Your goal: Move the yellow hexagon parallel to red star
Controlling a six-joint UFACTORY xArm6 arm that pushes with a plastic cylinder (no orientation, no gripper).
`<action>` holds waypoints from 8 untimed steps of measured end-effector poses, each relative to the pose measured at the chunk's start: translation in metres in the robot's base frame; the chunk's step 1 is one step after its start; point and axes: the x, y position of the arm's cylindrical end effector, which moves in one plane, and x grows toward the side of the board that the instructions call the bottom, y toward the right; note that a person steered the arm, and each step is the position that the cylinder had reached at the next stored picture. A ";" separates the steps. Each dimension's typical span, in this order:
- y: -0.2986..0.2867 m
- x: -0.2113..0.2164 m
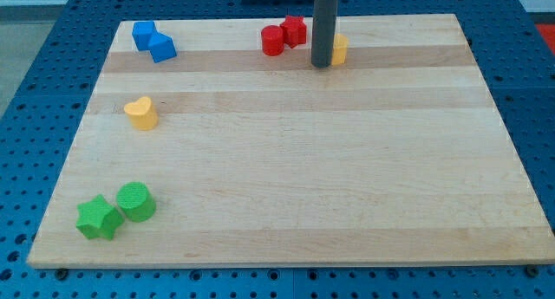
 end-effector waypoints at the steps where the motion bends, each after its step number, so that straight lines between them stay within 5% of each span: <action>1: 0.001 -0.004; 8: 0.070 -0.056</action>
